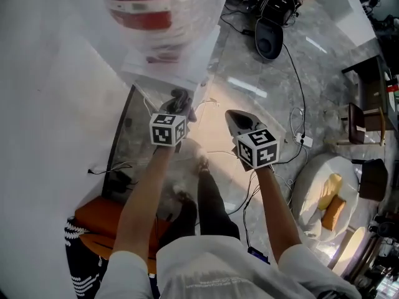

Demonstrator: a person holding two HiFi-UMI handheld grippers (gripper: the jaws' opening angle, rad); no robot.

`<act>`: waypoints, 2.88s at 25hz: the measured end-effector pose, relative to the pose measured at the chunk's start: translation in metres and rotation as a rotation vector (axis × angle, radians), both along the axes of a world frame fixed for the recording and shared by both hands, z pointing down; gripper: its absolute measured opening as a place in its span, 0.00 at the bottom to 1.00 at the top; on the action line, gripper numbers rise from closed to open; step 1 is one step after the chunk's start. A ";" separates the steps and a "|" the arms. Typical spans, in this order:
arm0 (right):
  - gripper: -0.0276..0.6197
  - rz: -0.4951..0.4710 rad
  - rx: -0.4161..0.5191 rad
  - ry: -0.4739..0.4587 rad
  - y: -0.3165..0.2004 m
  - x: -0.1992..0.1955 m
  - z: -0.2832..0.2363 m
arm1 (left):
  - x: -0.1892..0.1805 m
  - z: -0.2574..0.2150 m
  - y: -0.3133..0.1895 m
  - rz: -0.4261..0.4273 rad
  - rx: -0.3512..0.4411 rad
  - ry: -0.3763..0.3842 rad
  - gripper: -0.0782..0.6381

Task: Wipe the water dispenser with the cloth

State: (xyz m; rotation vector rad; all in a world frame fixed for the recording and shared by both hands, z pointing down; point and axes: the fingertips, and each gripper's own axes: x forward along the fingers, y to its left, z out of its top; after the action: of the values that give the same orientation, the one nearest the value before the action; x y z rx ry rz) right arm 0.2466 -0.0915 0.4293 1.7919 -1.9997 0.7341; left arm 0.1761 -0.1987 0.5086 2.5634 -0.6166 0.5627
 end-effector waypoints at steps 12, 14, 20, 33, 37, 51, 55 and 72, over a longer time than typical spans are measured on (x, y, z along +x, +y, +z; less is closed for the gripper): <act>0.07 -0.006 -0.014 0.006 0.018 -0.014 0.008 | -0.019 -0.003 0.044 0.043 0.008 -0.017 0.22; 0.07 -0.035 -0.022 0.006 0.012 -0.026 0.014 | -0.040 0.004 0.039 0.003 -0.005 -0.036 0.22; 0.07 -0.141 -0.050 0.005 -0.016 -0.069 0.035 | -0.109 0.035 0.012 -0.158 -0.056 -0.087 0.22; 0.07 -0.266 -0.152 -0.008 -0.090 -0.129 0.114 | -0.219 0.109 -0.034 -0.460 -0.156 -0.095 0.22; 0.07 -0.237 -0.209 -0.042 -0.101 -0.134 0.149 | -0.223 0.133 -0.035 -0.484 -0.184 -0.087 0.22; 0.07 -0.277 -0.348 -0.038 -0.142 -0.169 0.225 | -0.208 0.220 -0.087 -0.479 -0.269 -0.074 0.22; 0.07 -0.287 -0.386 -0.017 -0.152 -0.177 0.248 | -0.198 0.243 -0.112 -0.494 -0.281 -0.043 0.22; 0.07 -0.223 -0.528 -0.033 -0.107 -0.135 0.303 | -0.116 0.286 -0.139 -0.357 -0.342 0.098 0.22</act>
State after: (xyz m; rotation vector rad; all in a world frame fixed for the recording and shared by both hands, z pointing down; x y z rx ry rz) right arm 0.1118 -0.1982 0.7320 1.2402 -1.7666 1.0955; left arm 0.0603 -0.3381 0.7942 2.0851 -0.8397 0.3782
